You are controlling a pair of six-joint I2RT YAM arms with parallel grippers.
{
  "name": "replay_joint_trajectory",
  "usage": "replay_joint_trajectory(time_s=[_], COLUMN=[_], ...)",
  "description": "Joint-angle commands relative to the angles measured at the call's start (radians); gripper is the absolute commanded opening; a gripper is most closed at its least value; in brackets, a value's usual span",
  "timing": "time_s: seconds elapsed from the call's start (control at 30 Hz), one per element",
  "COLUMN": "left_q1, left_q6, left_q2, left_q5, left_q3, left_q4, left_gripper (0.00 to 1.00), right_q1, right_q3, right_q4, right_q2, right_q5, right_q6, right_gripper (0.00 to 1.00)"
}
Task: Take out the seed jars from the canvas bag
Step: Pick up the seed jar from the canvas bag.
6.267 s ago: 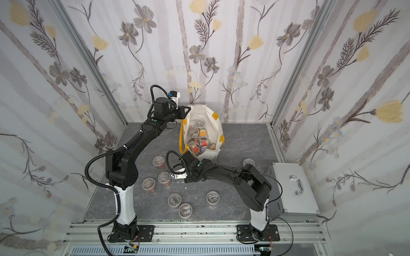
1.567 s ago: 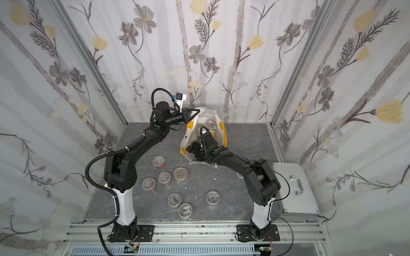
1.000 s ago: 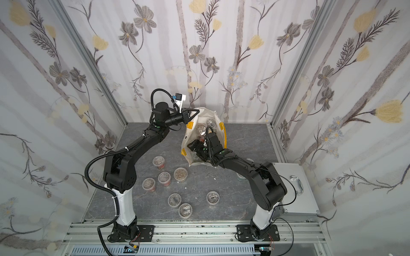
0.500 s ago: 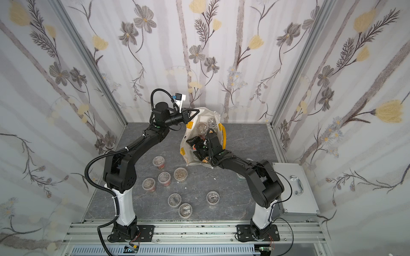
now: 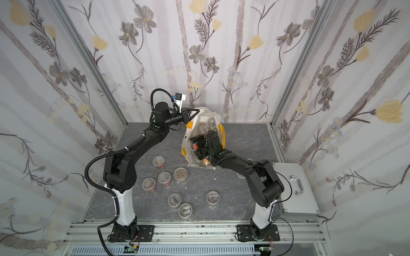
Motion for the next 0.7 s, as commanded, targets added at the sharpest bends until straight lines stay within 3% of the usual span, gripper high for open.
replay_joint_trajectory(time_s=[0.0,0.37,0.43,0.67], left_q1=[0.001,0.001,0.001,0.003], left_q6=[-0.007,-0.003,0.003,0.009], left_q2=[-0.002,-0.008,-0.011,-0.027], left_q5=[0.004,0.004,-0.001,-0.044], left_q3=[0.005,0.002,0.001,-0.024], left_q4=[0.076,0.064,0.058,0.041], left_gripper=[0.00,0.00,0.00,0.00], right_q1=[-0.002,0.005,0.011,0.060], right_q3=[-0.005,-0.026,-0.025,0.058], right_q4=[-0.237,-0.196,-0.202,-0.396], right_q2=[0.016,-0.035,-0.060,-0.196], right_q5=[0.101,0.160,0.171,0.303], right_q6=[0.072,0.032,-0.020,-0.320], right_gripper=[0.83,0.62,0.59,0.59])
